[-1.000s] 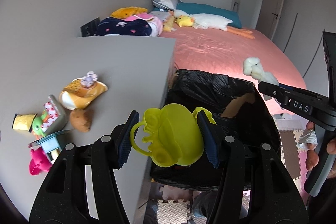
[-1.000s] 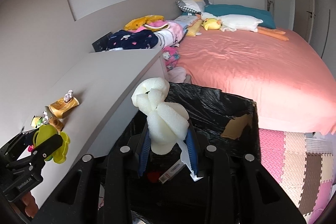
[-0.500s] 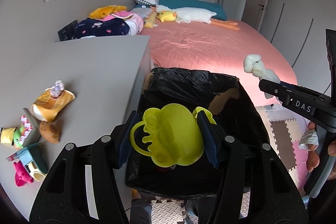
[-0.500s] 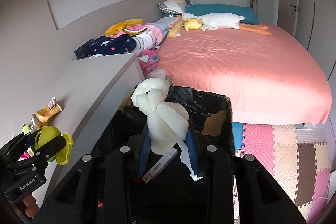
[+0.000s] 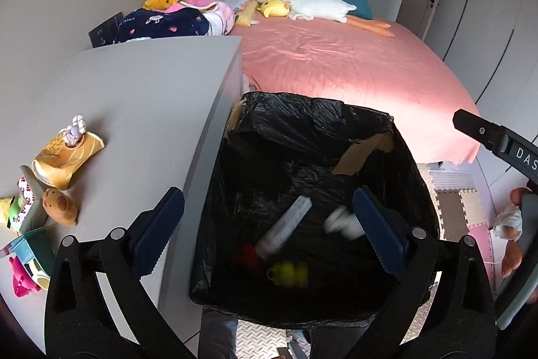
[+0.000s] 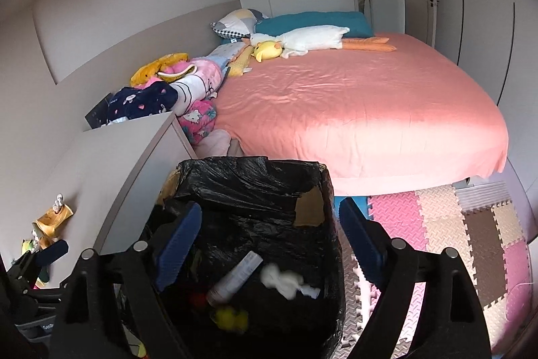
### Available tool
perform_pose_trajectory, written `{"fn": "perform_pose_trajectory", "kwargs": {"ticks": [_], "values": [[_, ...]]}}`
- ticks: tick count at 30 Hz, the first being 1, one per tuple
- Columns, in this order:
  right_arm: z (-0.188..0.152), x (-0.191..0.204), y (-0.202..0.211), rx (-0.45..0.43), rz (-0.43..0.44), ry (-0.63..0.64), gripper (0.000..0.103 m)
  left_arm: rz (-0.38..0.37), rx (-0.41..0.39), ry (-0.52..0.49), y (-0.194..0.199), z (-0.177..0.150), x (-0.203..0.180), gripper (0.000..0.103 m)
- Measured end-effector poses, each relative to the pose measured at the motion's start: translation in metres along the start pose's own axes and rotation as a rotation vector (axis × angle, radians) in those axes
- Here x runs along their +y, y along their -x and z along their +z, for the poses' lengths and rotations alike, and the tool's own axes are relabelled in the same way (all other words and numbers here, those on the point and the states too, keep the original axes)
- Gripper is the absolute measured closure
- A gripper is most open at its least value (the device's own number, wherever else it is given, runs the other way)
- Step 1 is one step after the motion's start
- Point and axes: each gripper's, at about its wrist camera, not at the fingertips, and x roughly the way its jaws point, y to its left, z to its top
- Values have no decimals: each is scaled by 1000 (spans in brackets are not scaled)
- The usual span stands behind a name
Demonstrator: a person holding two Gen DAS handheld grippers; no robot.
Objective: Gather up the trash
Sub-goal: 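Open the left gripper over the bag while the right gripper releases the plush, then move both open grippers back over the toys on the table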
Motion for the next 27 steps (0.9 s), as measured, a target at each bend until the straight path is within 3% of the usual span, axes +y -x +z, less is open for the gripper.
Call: {"fn": "perform_pose_trajectory", "kwargs": {"ticks": [13, 27], "values": [[-1, 23, -5, 12, 39, 36, 19, 69, -25, -7, 15, -11, 25, 6], [-10, 95, 0, 6, 148, 137, 19, 160, -73, 47, 55, -23, 77, 6]]}}
